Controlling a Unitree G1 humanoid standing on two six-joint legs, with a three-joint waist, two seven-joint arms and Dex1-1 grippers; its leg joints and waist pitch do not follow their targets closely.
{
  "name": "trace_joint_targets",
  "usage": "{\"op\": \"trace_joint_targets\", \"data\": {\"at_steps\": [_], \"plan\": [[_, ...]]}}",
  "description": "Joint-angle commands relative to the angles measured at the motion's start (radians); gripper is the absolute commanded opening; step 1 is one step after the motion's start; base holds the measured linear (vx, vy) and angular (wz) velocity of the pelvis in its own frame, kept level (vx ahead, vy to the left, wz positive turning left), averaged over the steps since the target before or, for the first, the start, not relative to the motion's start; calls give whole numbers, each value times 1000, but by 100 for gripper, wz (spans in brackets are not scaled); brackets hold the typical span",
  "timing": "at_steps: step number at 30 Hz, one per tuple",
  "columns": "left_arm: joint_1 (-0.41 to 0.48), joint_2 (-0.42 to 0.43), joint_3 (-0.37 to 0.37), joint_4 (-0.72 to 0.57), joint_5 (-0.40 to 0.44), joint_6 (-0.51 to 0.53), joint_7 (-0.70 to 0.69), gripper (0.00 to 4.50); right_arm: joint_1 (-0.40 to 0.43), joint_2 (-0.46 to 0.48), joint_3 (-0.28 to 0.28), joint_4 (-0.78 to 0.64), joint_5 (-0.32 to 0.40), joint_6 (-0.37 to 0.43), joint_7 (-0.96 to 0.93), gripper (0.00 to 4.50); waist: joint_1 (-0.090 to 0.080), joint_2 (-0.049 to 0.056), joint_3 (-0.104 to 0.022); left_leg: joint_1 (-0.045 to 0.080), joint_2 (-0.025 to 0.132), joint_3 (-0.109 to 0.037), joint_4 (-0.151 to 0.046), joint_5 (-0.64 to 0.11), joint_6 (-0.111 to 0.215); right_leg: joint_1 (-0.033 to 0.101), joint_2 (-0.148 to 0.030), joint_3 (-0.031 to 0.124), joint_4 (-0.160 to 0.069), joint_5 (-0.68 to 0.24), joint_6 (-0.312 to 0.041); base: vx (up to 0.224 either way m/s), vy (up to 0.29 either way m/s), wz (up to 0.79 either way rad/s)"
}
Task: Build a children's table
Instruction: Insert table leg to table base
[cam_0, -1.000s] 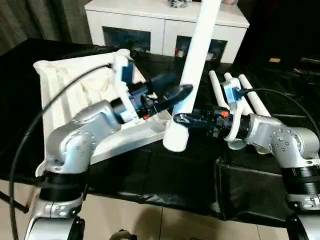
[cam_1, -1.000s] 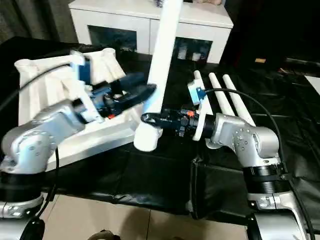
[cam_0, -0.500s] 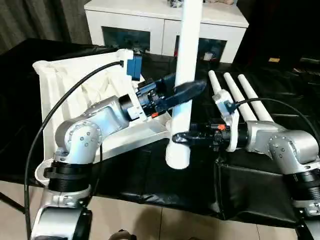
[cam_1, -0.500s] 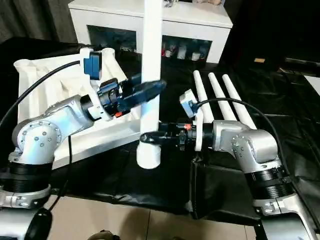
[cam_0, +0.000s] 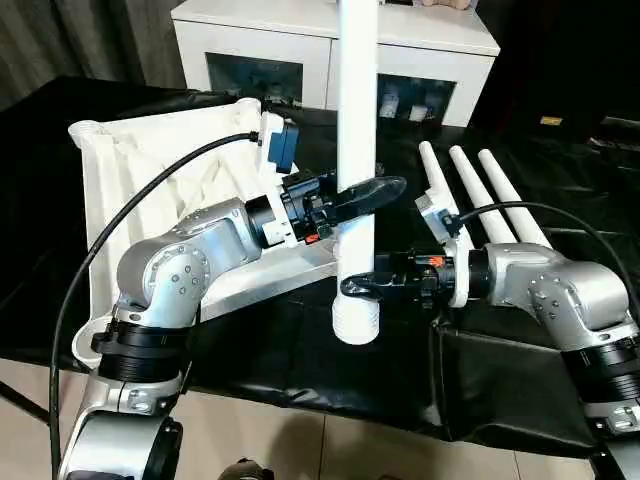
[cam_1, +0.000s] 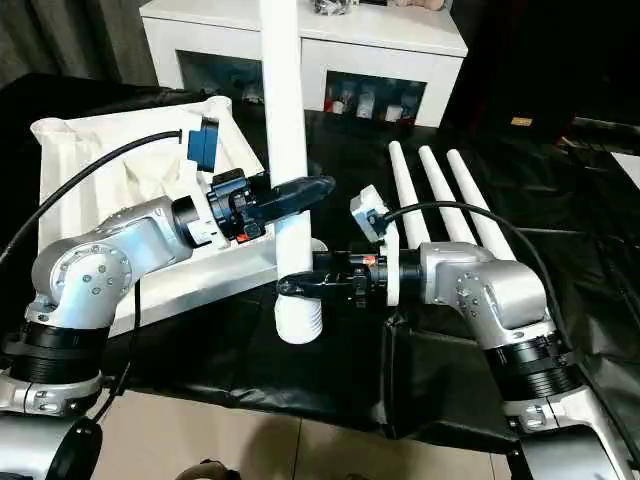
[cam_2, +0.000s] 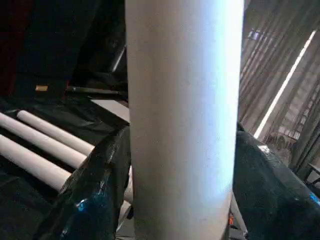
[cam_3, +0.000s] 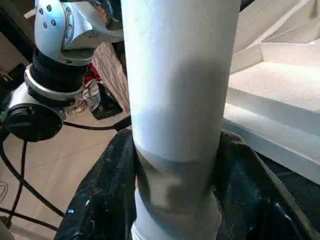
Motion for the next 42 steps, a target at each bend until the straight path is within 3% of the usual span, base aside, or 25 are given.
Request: {"op": "trace_joint_targets", "data": {"at_steps": [1, 8, 11, 12, 18, 22, 24, 26, 27, 33, 35, 42], "plan": [[-15, -2, 9, 5, 7, -5, 10, 278, -11, 2, 2, 3, -14, -22, 5, 184, 1, 4, -72, 25, 95, -52, -83, -137, -20, 52, -110, 66, -79, -206, -199, 0, 0, 0], [-22, -7, 26, 16, 18, -10, 37, 196, -12, 9, 3, 11, -30, -39, -5, 184, 1, 6, -72, 25, 95, -52, -83, -142, -21, 51, -111, 66, -79, -205, -202, 0, 0, 0], [-25, -11, 34, 24, 25, -12, 51, 195, -14, 13, 3, 16, -37, -49, -11, 184, 0, 5, -72, 25, 96, -53, -84, -144, -21, 52, -110, 66, -79, -204, -203, 0, 0, 0], [-25, -11, 34, 24, 25, -12, 51, 192, -14, 13, 3, 16, -37, -49, -11, 240, 0, 4, -72, 25, 95, -53, -84, -144, -21, 52, -110, 66, -79, -204, -202, 0, 0, 0], [-30, -17, 39, 32, 51, -38, 86, 184, -18, 32, -14, 32, -49, -64, -32, 288, -1, 4, -72, 25, 96, -53, -84, -150, -24, 51, -111, 66, -80, -211, -200, 0, 0, 0], [-46, 3, -14, 25, 210, -145, 170, 183, -36, 126, -54, 55, -158, -256, -231, 330, -6, 4, -72, 26, 97, -55, -87, -157, -38, 46, -110, 66, -80, -222, -180, 0, 0, 0], [-49, 9, -30, 16, 242, -161, 188, 183, -36, 148, -54, 49, -178, -275, -275, 332, -9, 6, -73, 28, 96, -55, -88, -156, -44, 46, -110, 67, -79, -219, -175, 0, 0, 0], [-58, 0, -53, -4, 302, -183, 253, 183, -33, 203, -35, 45, -252, -313, -412, 342, -10, 7, -72, 27, 97, -54, -90, -147, -49, 44, -107, 67, -78, -200, -178, 0, 0, 0], [-63, -15, -76, -27, 350, -201, 304, 183, -32, 250, -8, 70, -337, -367, -545, 342, -11, 12, -72, 27, 100, -56, -92, -136, -59, 41, -108, 67, -75, -179, -180, 0, 0, 0], [-67, -47, -115, -38, 427, -223, 378, 183, -35, 347, 1, 155, -419, -403, -739, 344, -12, 12, -71, 28, 97, -54, -95, -170, -71, 42, -108, 69, -78, -190, -175, 0, 0, 0], [-68, -56, -115, -29, 442, -230, 394, 183, -32, 365, 3, 165, -428, -412, -747, 344, -14, 11, -70, 28, 96, -54, -97, -186, -76, 42, -107, 70, -79, -196, -167, 0, 0, 0], [-76, -60, -109, -2, 471, -248, 408, 183, -28, 394, -9, 166, -426, -421, -762, 268, -19, 11, -71, 26, 96, -55, -97, -176, -64, 44, -108, 71, -77, -168, -165, 0, 0, 0]]}}
